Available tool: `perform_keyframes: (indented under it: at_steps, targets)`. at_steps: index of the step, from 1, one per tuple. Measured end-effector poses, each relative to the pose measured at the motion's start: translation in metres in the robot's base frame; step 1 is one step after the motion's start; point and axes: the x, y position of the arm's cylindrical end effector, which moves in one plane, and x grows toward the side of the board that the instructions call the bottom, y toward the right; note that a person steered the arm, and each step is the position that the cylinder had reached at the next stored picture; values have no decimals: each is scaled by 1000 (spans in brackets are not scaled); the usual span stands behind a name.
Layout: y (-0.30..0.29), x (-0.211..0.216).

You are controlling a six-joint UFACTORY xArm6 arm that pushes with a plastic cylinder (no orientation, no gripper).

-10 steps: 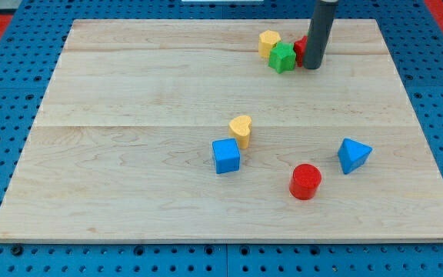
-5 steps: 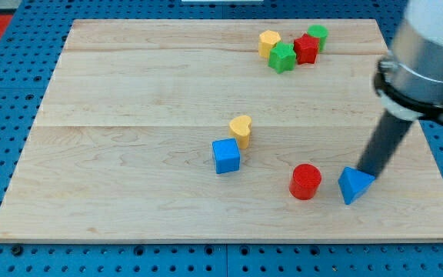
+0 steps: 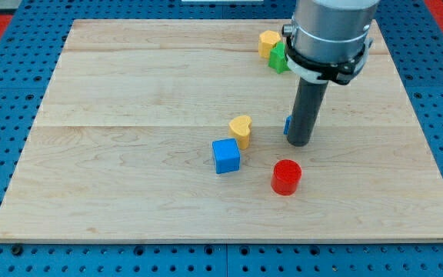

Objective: Move triangle to the group of blocks

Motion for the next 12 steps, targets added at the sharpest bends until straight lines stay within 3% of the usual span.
perform_keyframes:
  at_steps: [4, 6, 7, 8, 10, 11, 12]
  targets:
    - [1, -88]
    - [-10, -88]
    - [2, -61]
    - [14, -82]
    - [8, -162]
    - [8, -102]
    - [12, -3]
